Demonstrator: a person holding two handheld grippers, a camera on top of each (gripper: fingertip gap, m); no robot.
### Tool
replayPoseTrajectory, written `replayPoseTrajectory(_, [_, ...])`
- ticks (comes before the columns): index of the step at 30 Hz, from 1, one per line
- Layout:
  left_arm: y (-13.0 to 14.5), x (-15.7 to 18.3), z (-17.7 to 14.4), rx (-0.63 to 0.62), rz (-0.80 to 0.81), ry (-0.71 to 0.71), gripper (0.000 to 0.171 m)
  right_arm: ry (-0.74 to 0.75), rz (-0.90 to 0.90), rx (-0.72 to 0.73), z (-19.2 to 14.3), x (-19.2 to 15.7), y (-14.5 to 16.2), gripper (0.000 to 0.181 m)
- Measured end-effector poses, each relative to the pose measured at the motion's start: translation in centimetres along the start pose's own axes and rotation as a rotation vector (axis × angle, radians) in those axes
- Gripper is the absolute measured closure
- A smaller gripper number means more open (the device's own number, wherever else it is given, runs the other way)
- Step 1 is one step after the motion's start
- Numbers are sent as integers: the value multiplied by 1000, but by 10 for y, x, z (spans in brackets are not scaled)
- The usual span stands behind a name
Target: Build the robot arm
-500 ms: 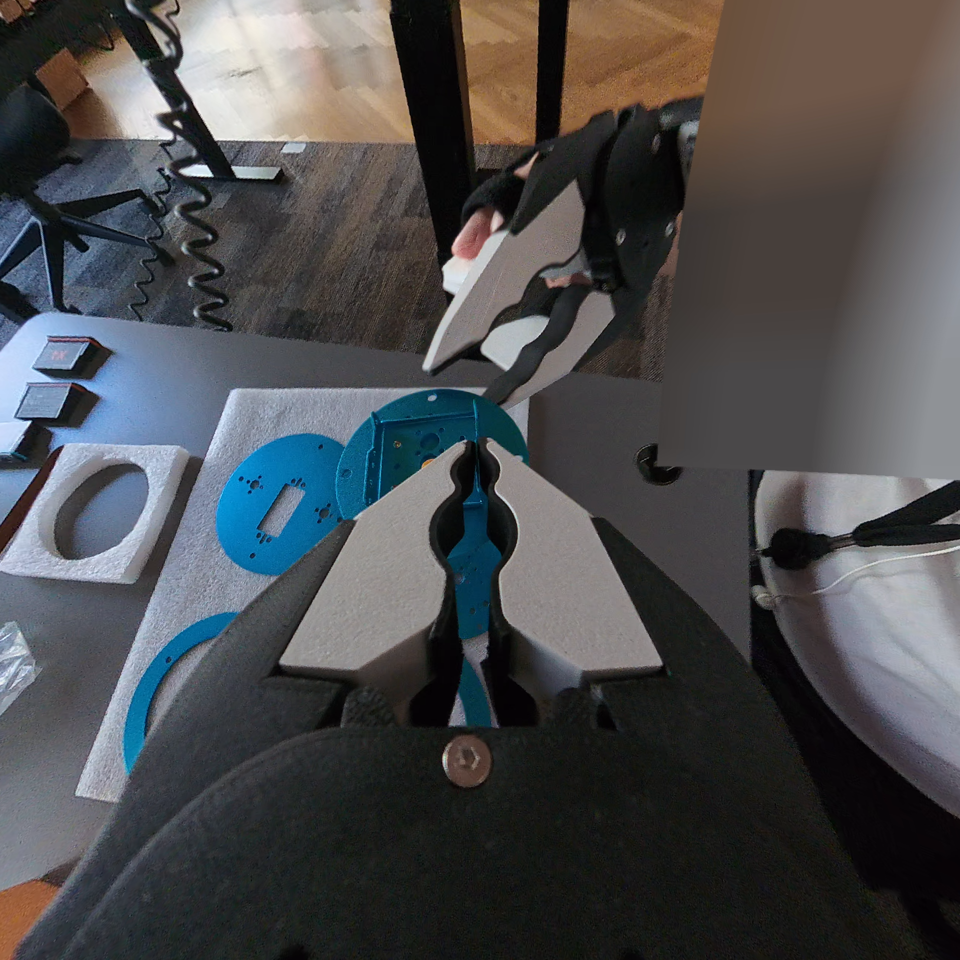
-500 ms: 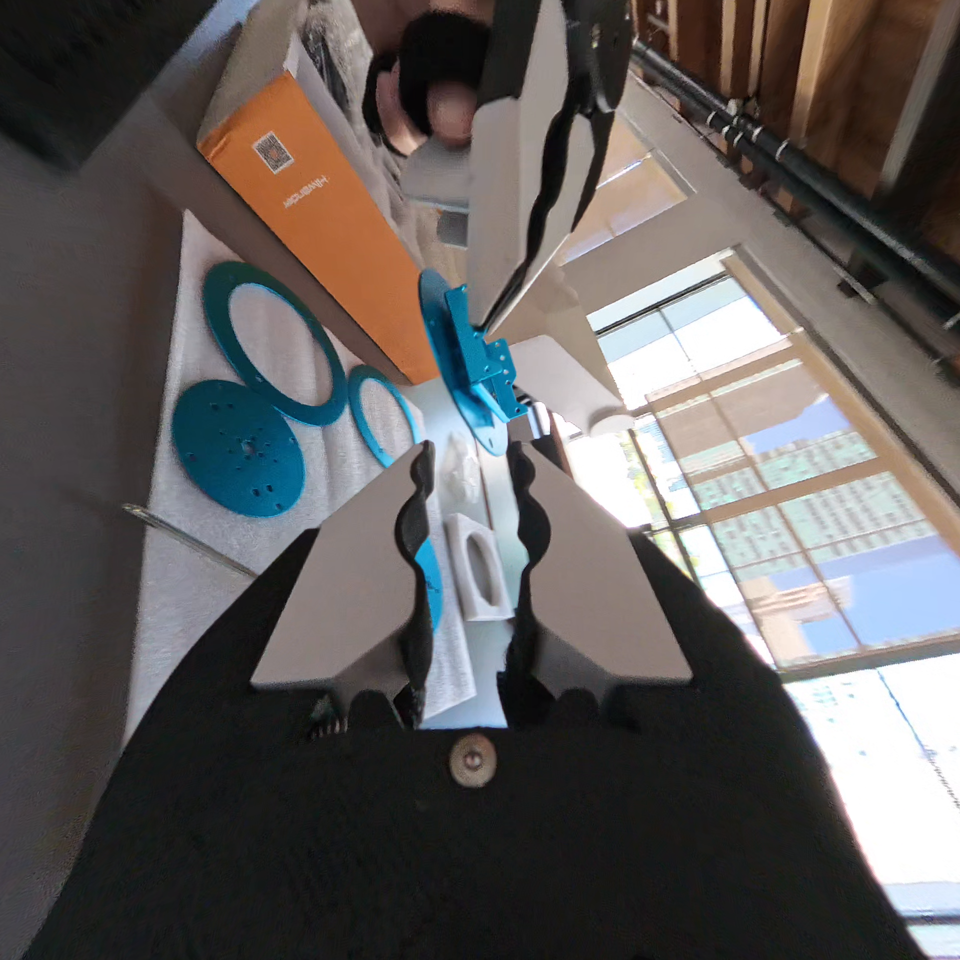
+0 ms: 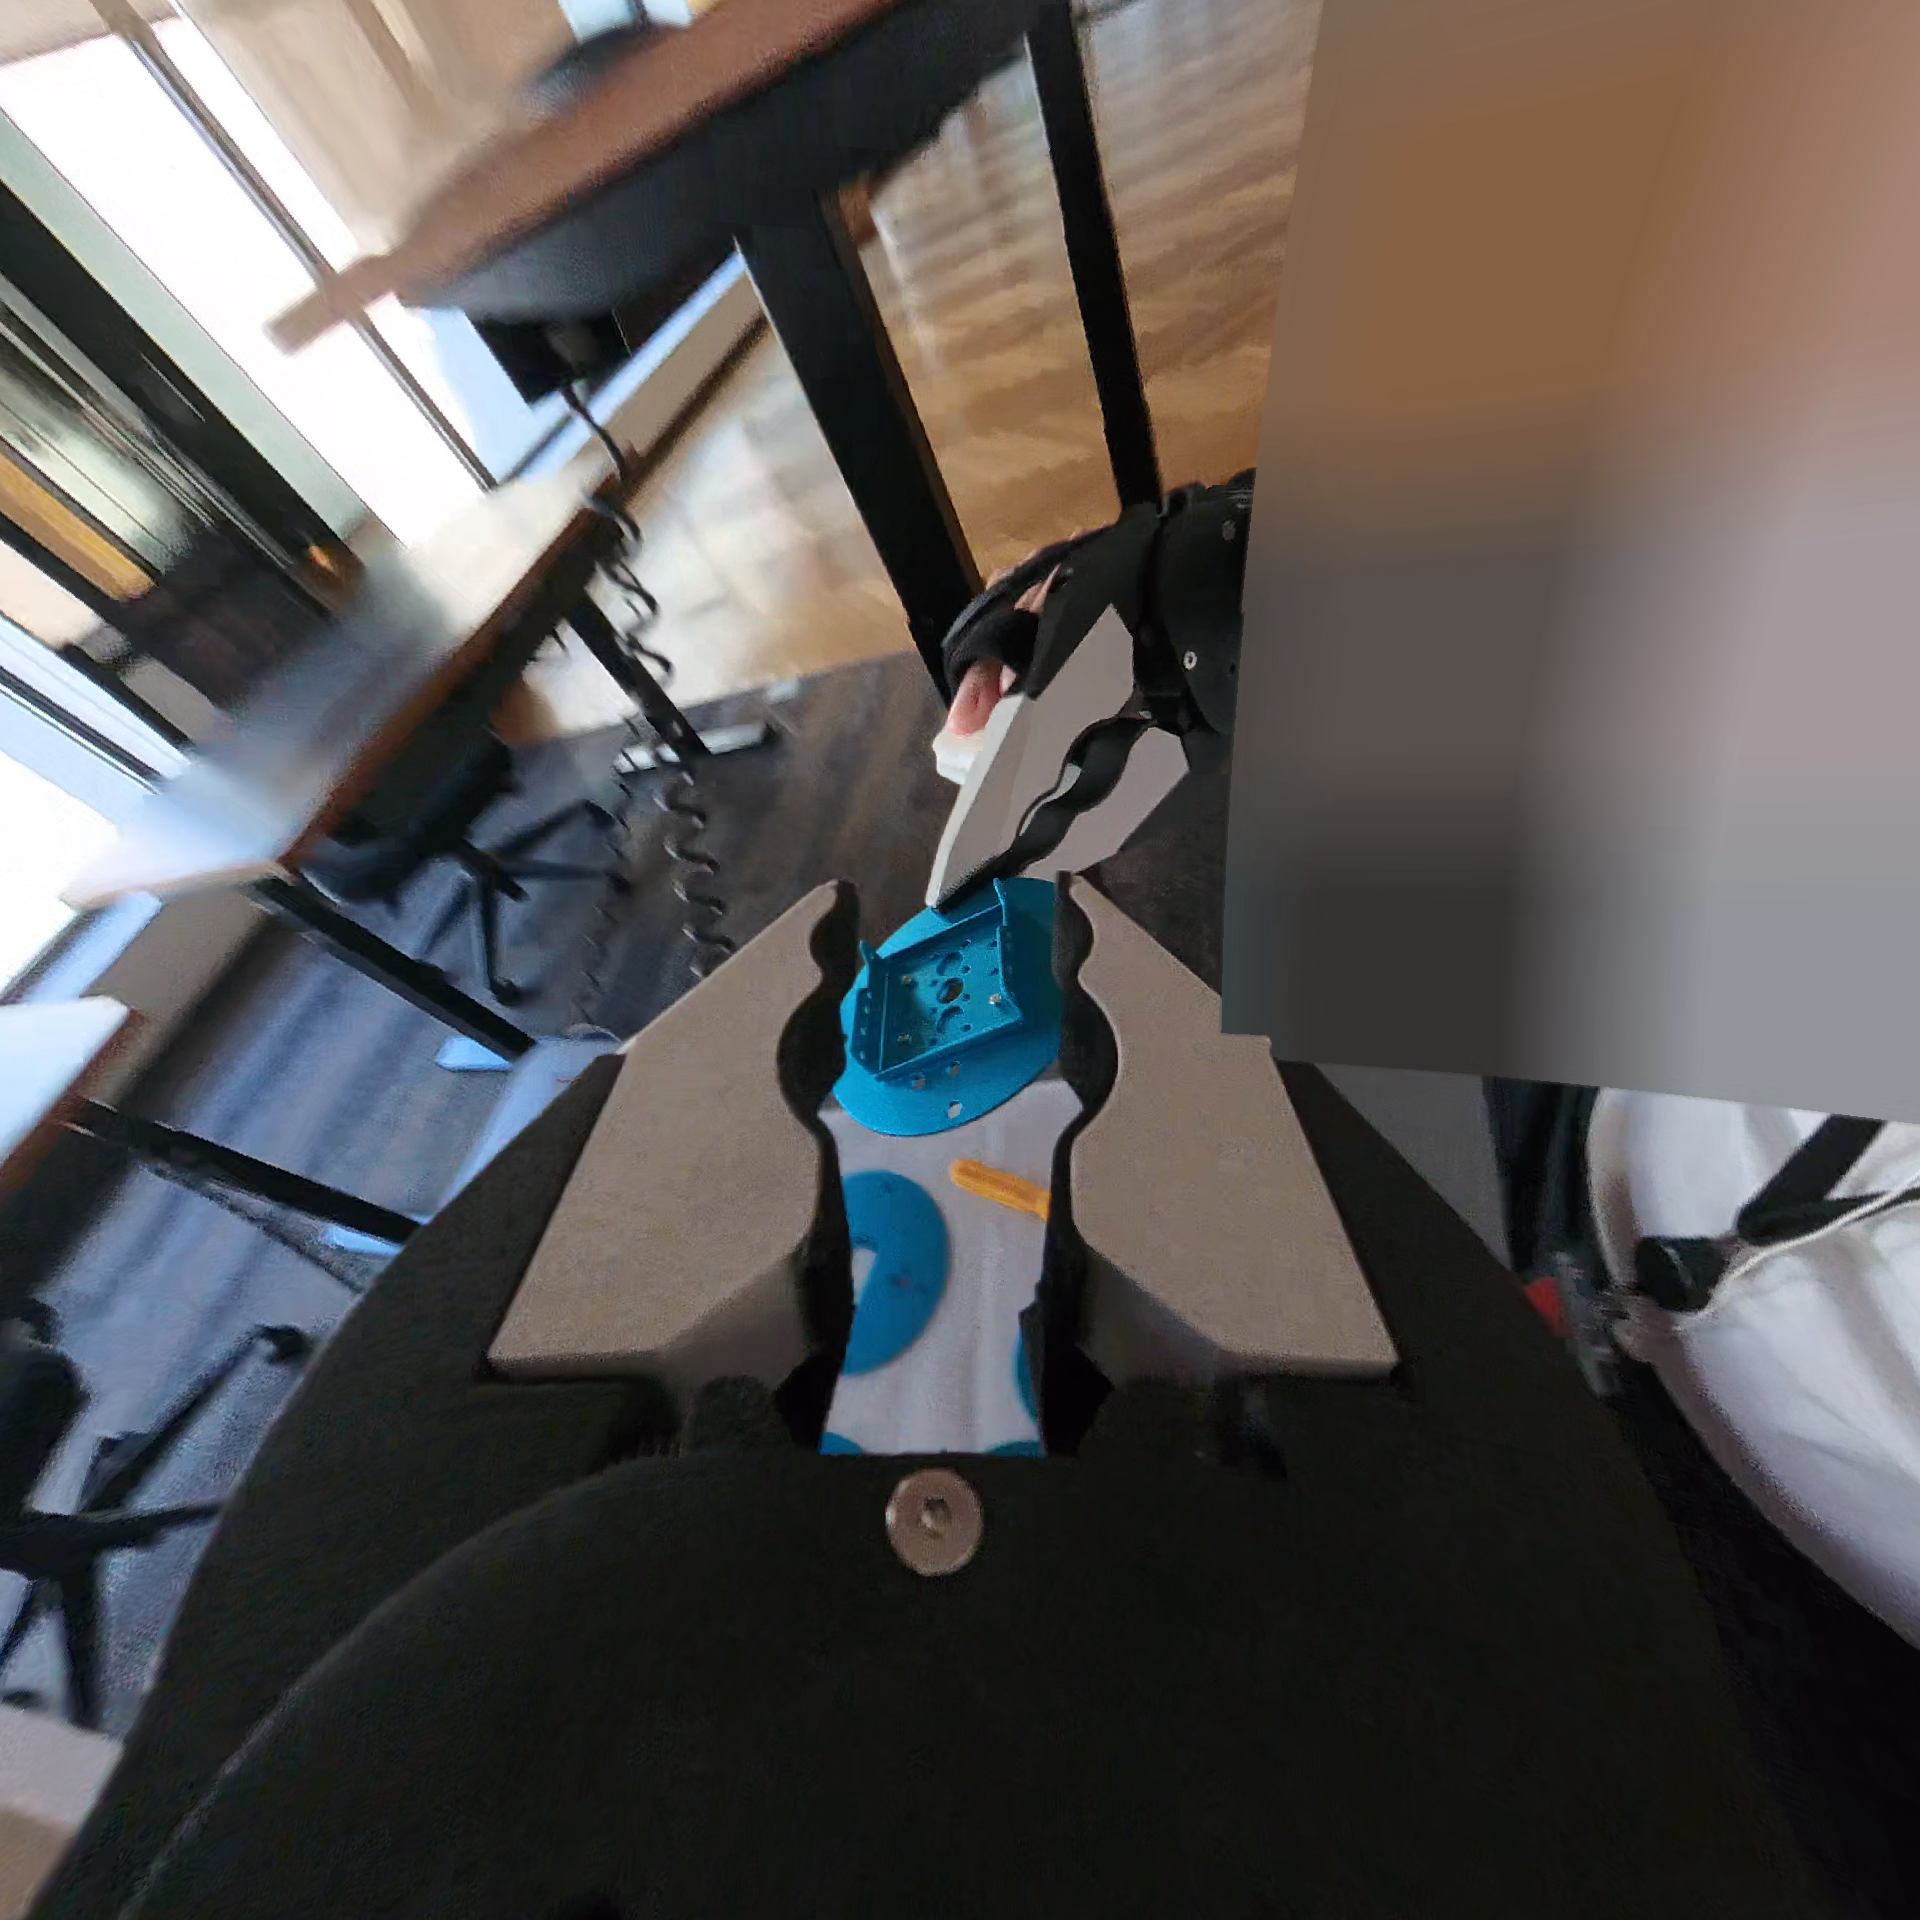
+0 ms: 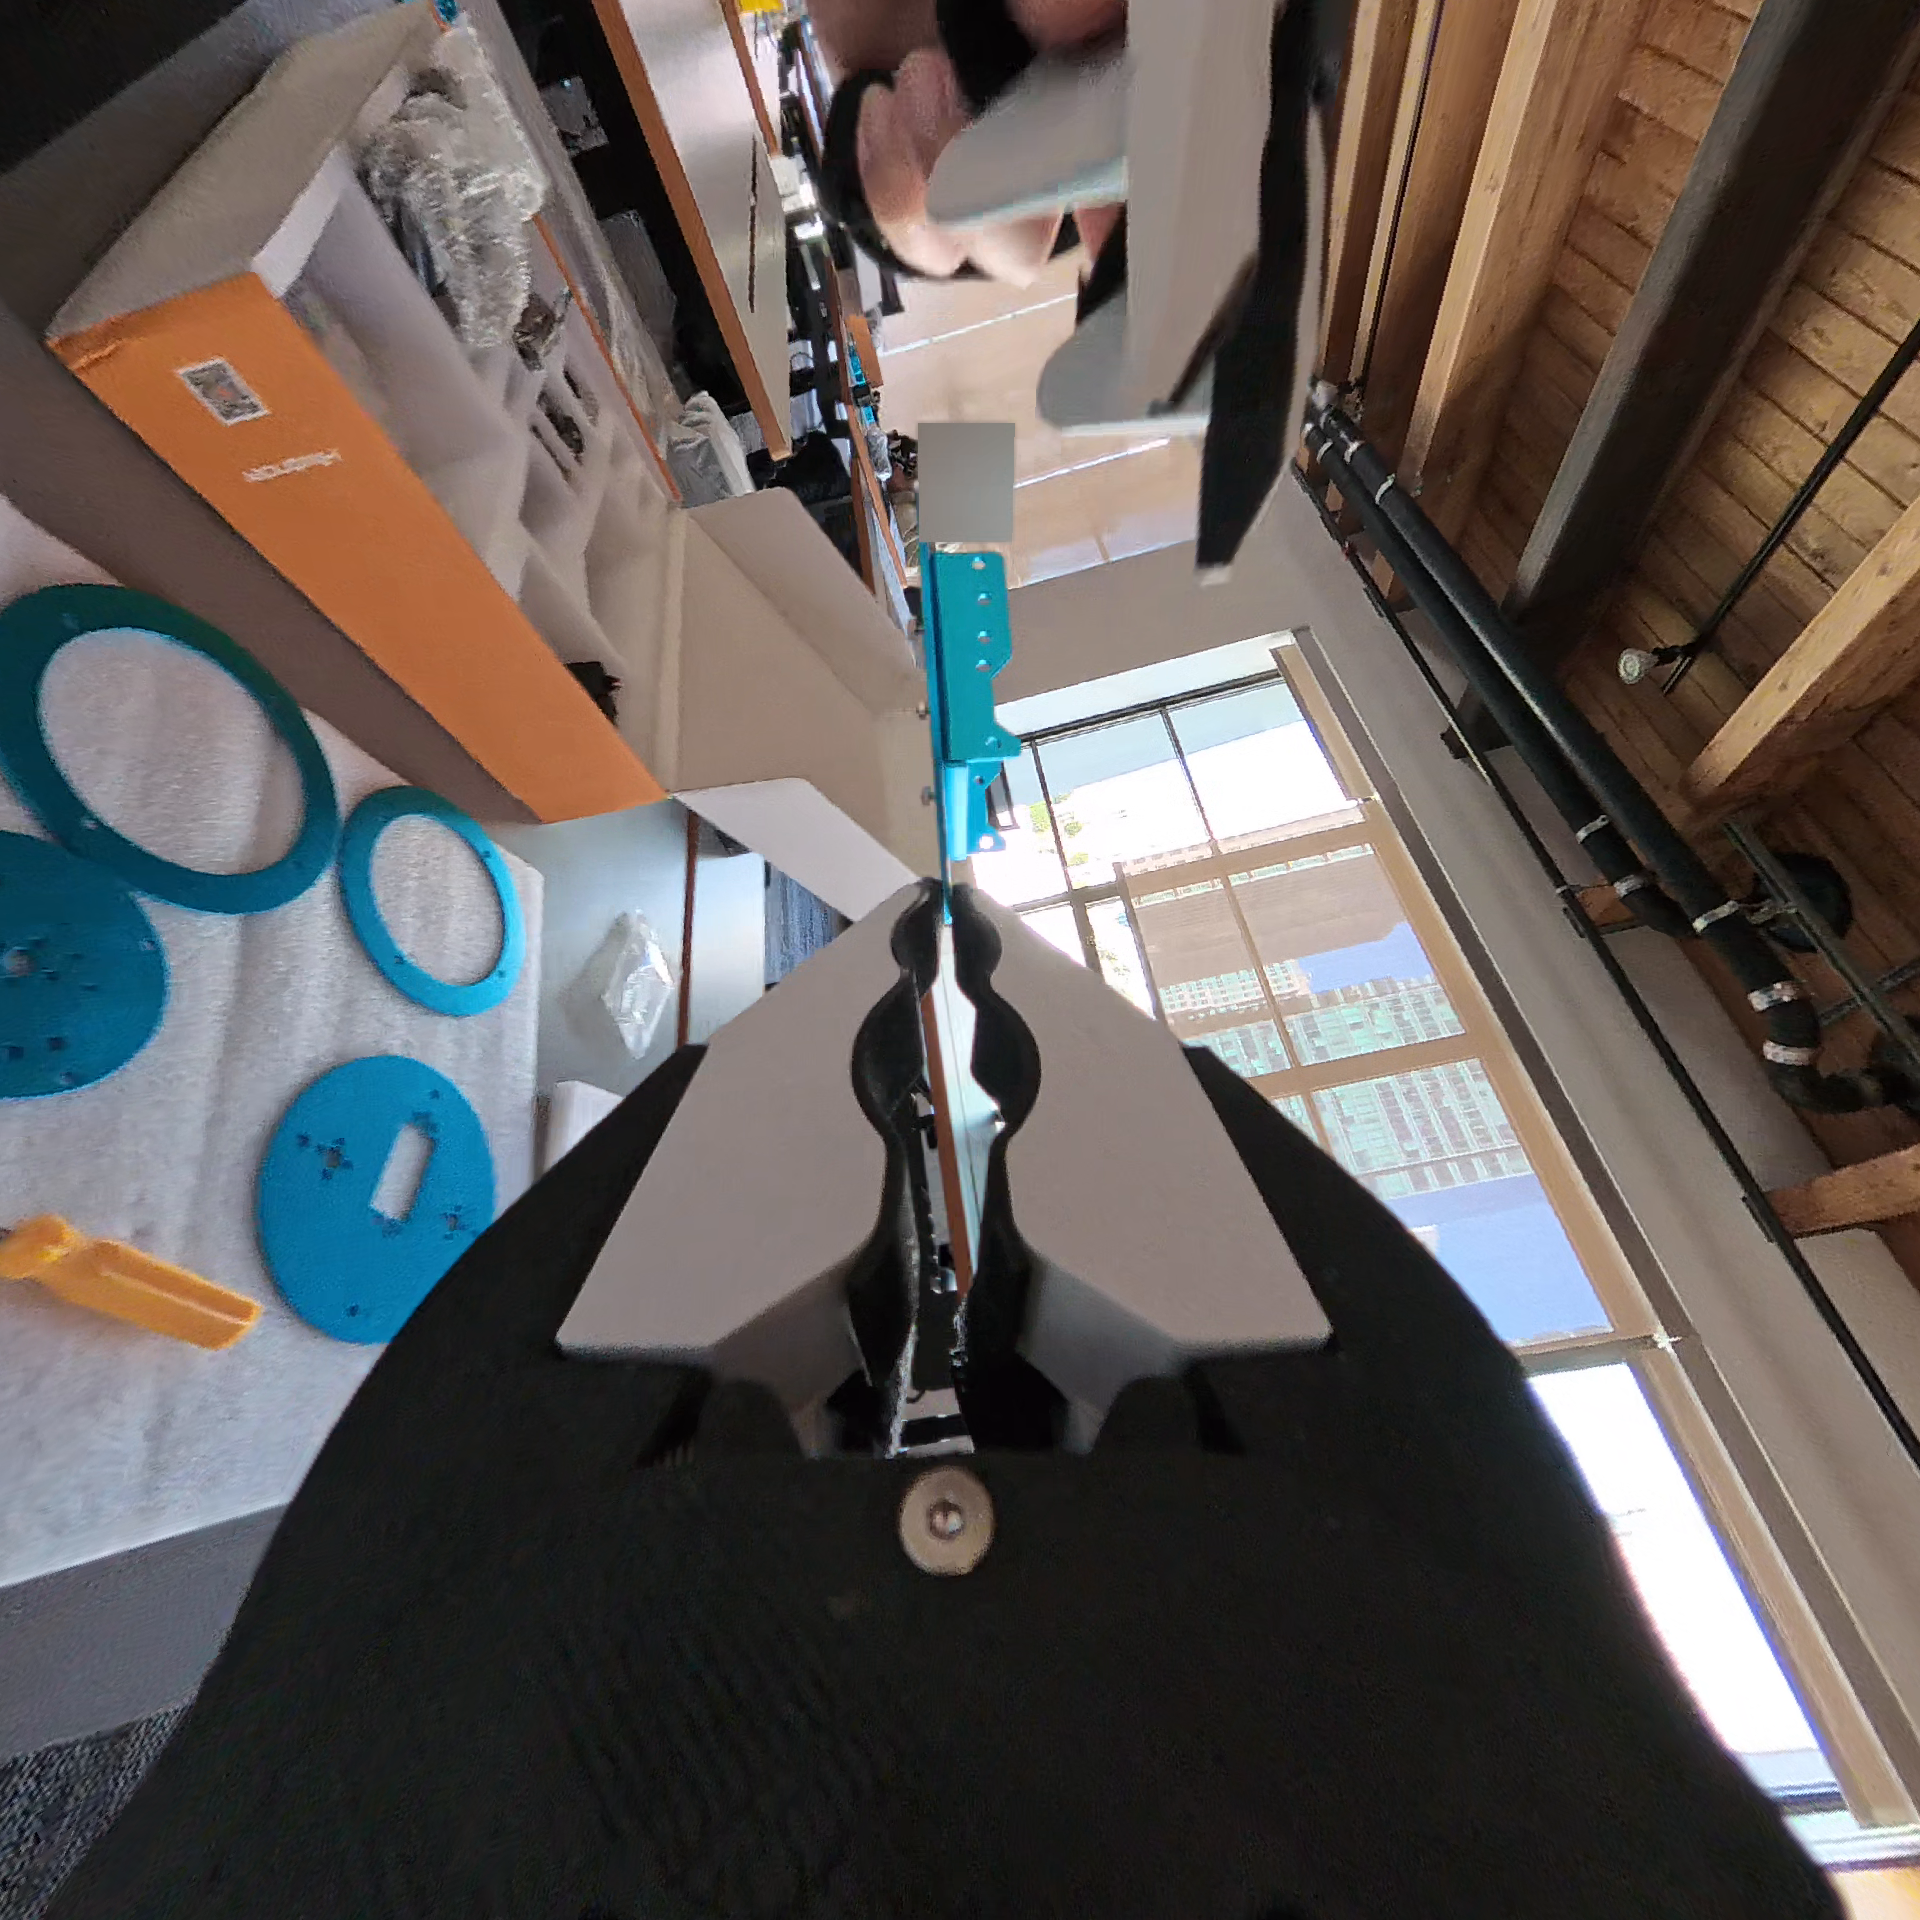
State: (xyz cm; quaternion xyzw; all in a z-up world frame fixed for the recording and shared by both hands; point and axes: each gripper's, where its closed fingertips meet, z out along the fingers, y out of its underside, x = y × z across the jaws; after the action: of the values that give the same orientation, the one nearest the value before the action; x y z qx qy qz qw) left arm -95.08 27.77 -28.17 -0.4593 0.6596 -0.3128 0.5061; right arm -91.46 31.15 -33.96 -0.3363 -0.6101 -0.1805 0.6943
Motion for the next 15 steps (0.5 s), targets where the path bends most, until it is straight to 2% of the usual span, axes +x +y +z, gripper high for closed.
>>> replayPoseTrajectory(3, [-28, 4, -27, -15, 185, -41, 127, -26, 58, 12, -4, 46, -18, 181])
replayPoseTrajectory(6, [-50, 2, -39, -61, 335, -148, 130, -72, 133, 56, -9, 91, -50, 181])
replayPoseTrajectory(8, [-71, 4, -46, -52, 430, -202, 142, -111, 162, 84, -15, 113, -73, 181])
replayPoseTrajectory(10, [-91, 10, -53, -41, 494, -237, 146, -126, 150, 110, -23, 130, -96, 181])
replayPoseTrajectory(13, [-125, 21, -68, 15, 590, -300, 165, -130, 105, 117, -35, 146, -125, 181])
replayPoseTrajectory(15, [-141, 33, -77, 22, 662, -326, 169, -121, 64, 124, -43, 153, -144, 181])
